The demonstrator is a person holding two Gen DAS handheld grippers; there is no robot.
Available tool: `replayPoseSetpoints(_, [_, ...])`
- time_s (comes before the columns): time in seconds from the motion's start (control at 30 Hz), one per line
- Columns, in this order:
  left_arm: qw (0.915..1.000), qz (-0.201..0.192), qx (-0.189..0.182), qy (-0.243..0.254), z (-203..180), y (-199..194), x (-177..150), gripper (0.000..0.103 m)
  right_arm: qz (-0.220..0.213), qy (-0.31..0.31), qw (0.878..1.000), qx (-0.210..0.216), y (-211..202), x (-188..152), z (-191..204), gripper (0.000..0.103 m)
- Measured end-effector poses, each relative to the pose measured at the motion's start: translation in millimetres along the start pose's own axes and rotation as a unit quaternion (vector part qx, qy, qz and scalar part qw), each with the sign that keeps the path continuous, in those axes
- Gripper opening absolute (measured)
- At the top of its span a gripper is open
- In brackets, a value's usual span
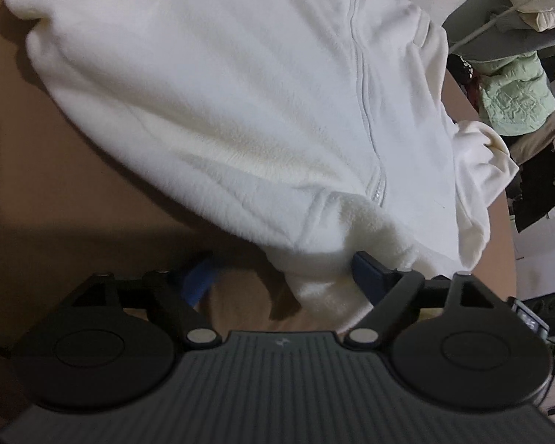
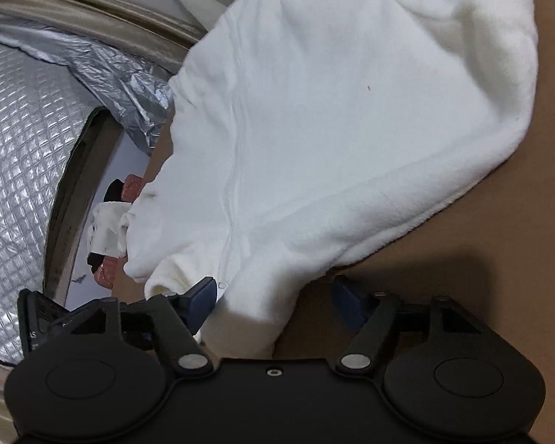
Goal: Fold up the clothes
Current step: 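Lift and fold the jacket with both grippers, then open the left gripper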
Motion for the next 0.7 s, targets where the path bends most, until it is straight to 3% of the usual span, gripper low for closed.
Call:
replayPoseSetpoints(0.07, [0.9999,-0.010,-0.012,-0.002,-4,-1,4,0.057,-0.004,0.008,1.000,0.023,-1,-2,6,0.075])
replayPoseSetpoints(0.1, [0.9996,-0.012,-0.025,-0.003,-4,-5,5,0.026,-0.003,0.009,0.999,0.036,-3,-3,10,0.075])
replayPoseSetpoints(0.17, [0.9990,-0.030,-0.032,-0.004,-5,-13,10,0.015,-0.002,0.001,0.999,0.050,-6,-7,18,0.075])
replayPoseSetpoints(0.23, [0.9979,-0.048,-0.039,-0.021,-2,-24,17,0.013,0.013,-0.027,0.999,0.020,1,-11,17,0.076])
replayPoseSetpoints(0.3, [0.9933,-0.057,-0.079,-0.063,5,-42,22,0.013,0.040,-0.049,0.998,0.000,14,-16,11,0.077])
replayPoseSetpoints(0.37, [0.9924,-0.066,-0.084,-0.061,11,-63,22,0.013,0.033,-0.058,0.998,0.007,14,-16,12,0.070])
replayPoseSetpoints(0.4, [0.9947,-0.070,-0.064,-0.039,12,-70,19,0.013,0.029,-0.069,0.997,0.022,9,-16,19,0.033])
replayPoseSetpoints(0.43, [0.9963,-0.070,-0.045,-0.020,13,-73,15,0.013,0.034,-0.086,0.995,0.035,1,-18,26,0.018])
replayPoseSetpoints(0.53, [0.9985,-0.038,0.021,0.034,19,-55,-7,0.012,0.041,-0.114,0.990,0.074,-23,-25,42,0.017])
replayPoseSetpoints(0.63, [0.9873,-0.014,0.120,0.103,22,-21,-24,0.010,0.073,-0.138,0.988,-0.017,-17,-35,19,0.017])
replayPoseSetpoints(0.7, [0.9818,-0.022,0.136,0.130,14,-24,-24,0.010,0.091,-0.139,0.985,-0.045,-7,-44,5,0.017])
Point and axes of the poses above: each gripper's, at about its wrist camera, not at the fingertips, and y roughly the way its jaws point, z to its left, x to its top, the point moved 9 cm from there along y, roughly the way its jaws point, and after that the axes turned 10 degrees about x, right-handed, at the moved point
